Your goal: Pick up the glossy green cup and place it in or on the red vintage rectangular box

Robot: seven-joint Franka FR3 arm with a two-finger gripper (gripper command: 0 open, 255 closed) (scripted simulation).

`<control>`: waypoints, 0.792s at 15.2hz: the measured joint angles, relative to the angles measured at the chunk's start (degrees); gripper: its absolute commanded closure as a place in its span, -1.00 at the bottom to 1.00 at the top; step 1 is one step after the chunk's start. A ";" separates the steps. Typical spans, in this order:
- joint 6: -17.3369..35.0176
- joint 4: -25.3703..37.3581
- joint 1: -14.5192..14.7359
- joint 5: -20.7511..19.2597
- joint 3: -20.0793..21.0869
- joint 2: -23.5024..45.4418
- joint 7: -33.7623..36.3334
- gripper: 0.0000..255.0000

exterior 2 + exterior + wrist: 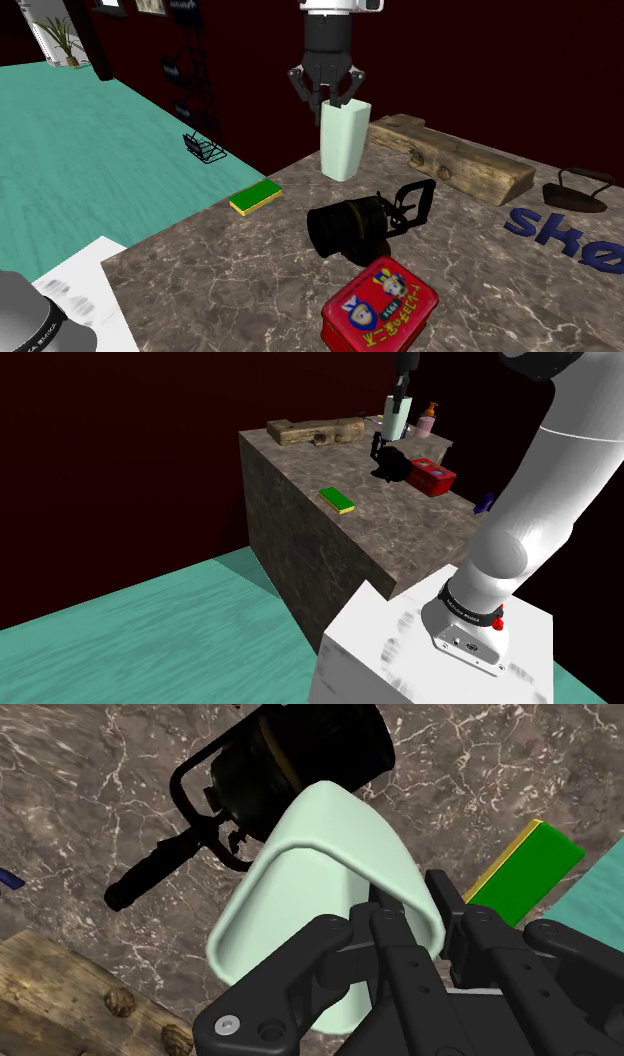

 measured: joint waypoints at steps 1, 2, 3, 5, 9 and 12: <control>0.44 -1.15 -0.52 -0.30 -0.47 -0.83 -0.99 1.00; 0.29 -1.24 -1.12 -0.42 -0.97 -1.16 -2.11 1.00; 0.28 -1.70 -1.86 -0.65 -1.60 -1.76 -3.46 1.00; -0.10 -1.33 -3.25 -0.73 -2.77 -1.95 -6.01 1.00; -0.39 -1.11 -5.84 -0.90 -4.96 -2.34 -10.81 1.00; -1.21 0.29 -8.06 -0.72 -6.78 -2.00 -14.91 1.00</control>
